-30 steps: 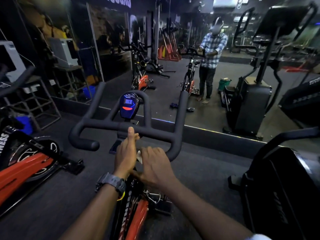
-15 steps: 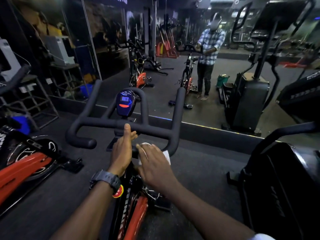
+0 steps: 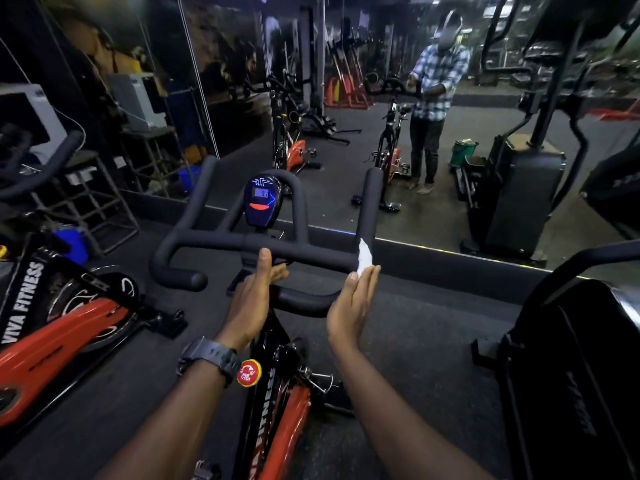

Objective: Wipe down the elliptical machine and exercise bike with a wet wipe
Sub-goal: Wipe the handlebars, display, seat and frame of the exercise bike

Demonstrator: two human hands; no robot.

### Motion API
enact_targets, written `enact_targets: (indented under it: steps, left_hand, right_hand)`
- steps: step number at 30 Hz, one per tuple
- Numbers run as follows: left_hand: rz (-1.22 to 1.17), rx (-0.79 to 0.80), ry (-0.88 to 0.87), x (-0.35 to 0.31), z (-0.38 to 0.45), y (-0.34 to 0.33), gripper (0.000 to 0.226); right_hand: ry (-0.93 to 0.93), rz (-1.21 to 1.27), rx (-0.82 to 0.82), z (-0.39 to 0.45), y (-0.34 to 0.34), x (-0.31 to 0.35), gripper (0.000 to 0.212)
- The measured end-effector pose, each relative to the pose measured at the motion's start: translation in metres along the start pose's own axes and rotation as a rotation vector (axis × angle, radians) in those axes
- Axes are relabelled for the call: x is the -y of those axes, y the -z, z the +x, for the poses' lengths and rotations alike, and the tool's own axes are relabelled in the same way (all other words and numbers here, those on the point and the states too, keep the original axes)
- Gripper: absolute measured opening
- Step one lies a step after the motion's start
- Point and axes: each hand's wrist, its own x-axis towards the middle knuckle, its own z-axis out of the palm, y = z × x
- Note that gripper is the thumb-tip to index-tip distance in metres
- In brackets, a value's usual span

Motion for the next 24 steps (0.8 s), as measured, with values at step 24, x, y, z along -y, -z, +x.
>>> enact_targets:
  steps: [24]
  left_hand:
    - [0.288,0.052,-0.144,0.014,-0.014,0.01,0.093]
  right_hand:
    - [-0.842,0.996,0.197,0.034,0.013,0.006,0.036]
